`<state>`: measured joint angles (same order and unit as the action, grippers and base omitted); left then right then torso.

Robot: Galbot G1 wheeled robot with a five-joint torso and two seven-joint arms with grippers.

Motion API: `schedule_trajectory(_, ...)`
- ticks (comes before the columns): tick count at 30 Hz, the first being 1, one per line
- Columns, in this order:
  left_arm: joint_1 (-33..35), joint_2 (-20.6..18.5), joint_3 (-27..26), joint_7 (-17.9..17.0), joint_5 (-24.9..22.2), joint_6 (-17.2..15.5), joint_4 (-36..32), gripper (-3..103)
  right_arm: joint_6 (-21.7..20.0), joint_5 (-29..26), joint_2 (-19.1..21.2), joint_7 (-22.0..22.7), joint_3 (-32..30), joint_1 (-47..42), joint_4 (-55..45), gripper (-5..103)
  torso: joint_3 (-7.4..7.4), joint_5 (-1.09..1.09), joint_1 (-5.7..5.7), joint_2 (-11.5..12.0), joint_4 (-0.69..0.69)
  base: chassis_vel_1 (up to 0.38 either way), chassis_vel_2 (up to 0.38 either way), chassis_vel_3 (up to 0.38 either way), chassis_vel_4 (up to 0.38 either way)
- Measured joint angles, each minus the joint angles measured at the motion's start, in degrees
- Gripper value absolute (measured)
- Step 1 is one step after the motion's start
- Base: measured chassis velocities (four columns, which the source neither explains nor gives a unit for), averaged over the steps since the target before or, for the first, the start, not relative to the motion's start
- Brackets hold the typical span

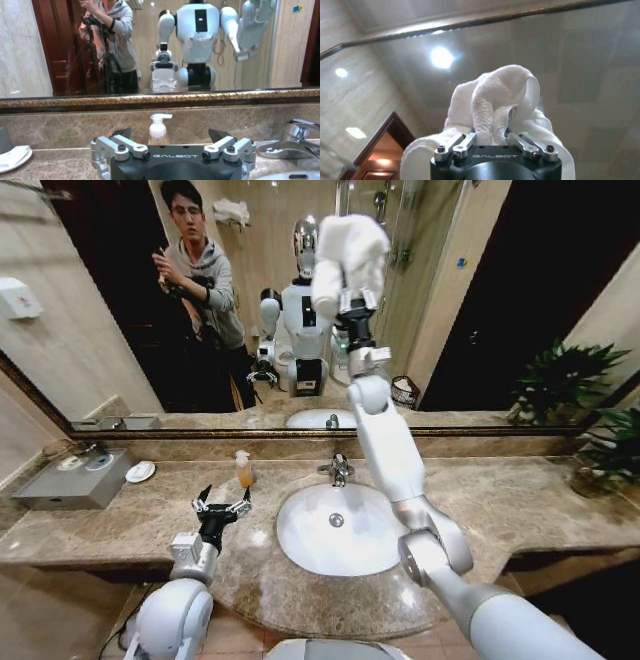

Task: Pick up the towel from the sink counter and wipe the mirror surface.

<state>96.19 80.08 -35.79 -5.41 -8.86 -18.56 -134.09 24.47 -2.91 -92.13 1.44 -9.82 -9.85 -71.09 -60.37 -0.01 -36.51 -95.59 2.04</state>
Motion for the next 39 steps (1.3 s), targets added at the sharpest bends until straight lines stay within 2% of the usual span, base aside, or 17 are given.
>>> schedule_trajectory(5, 0.0, 0.0, 0.0, 0.0, 0.0, 0.0, 0.0, 100, 0.57, 0.47, -0.23, -0.3, -0.87, 1.1, 1.74, 17, 0.01, -0.01, 0.01, 0.0, 0.04, 0.0, 0.0, 0.0, 0.0)
schedule_trajectory(10, 0.0, 0.0, 0.0, 0.0, 0.0, 0.0, 0.0, 100, -0.97, -3.3, -0.16, 0.76, -2.64, -0.48, -3.22, 16, 0.0, 0.0, -0.02, 0.0, 0.0, 0.0, 0.0, 0.0, 0.0)
schedule_trajectory(12, -0.01, 0.0, 0.0, 0.0, 0.0, 0.0, 0.0, 100, -2.42, -7.22, 1.33, 1.02, -3.01, -2.89, -9.71, 16, -0.01, 0.01, -0.05, 0.01, 0.03, 0.0, 0.0, 0.0, 0.0)
schedule_trajectory(13, -0.01, 0.0, 0.0, 0.0, 0.0, 0.0, 0.0, 100, -2.42, -7.22, 1.33, 1.02, -3.01, -2.89, -9.71, 16, -0.01, 0.01, -0.05, 0.01, 0.03, 0.0, 0.0, 0.0, 0.0)
schedule_trajectory(15, 0.0, 0.0, 0.0, 0.0, 0.0, 0.0, 0.0, 100, -3.69, -9.51, 3.96, 1.52, -4.28, -4.25, -14.12, 16, -0.01, 0.03, -0.03, 0.01, -0.02, 0.0, 0.0, 0.0, 0.0)
schedule_trajectory(20, 0.0, 0.0, 0.0, 0.0, 0.0, 0.0, 0.0, 100, -4.15, -11.52, 6.49, 1.91, -6.49, -2.64, -13.22, 16, 0.0, 0.02, -0.01, 0.0, -0.02, 0.0, 0.0, 0.0, 0.0)
schedule_trajectory(23, 0.0, 0.0, 0.0, 0.0, 0.0, 0.0, 0.0, 100, -4.16, -11.69, 6.39, 1.88, -6.86, -1.18, -11.12, 16, -0.01, 0.01, -0.01, 0.01, 0.01, 0.0, 0.0, 0.0, 0.0)
schedule_trajectory(30, -0.01, -0.01, 0.0, 0.0, 0.0, 0.0, 0.0, 100, -3.76, -10.96, 3.03, 0.96, -6.09, 3.99, -3.9, 16, -0.01, 0.0, -0.02, 0.01, 0.02, 0.0, 0.0, 0.0, 0.0)
schedule_trajectory(33, 0.0, 0.0, 0.0, 0.0, 0.0, 0.0, 0.0, 100, -3.05, -8.84, 0.24, -0.07, -4.59, 6.71, -0.58, 16, 0.0, -0.02, -0.01, 0.0, 0.04, 0.0, 0.0, 0.0, 0.0)
schedule_trajectory(39, 0.0, -0.01, 0.0, 0.0, 0.0, 0.0, 0.0, 100, -1.81, -4.91, 0.0, -2.01, -1.74, 7.76, 1.98, 16, 0.0, 0.0, 0.0, 0.0, 0.0, 0.0, 0.0, 0.0, 0.0)
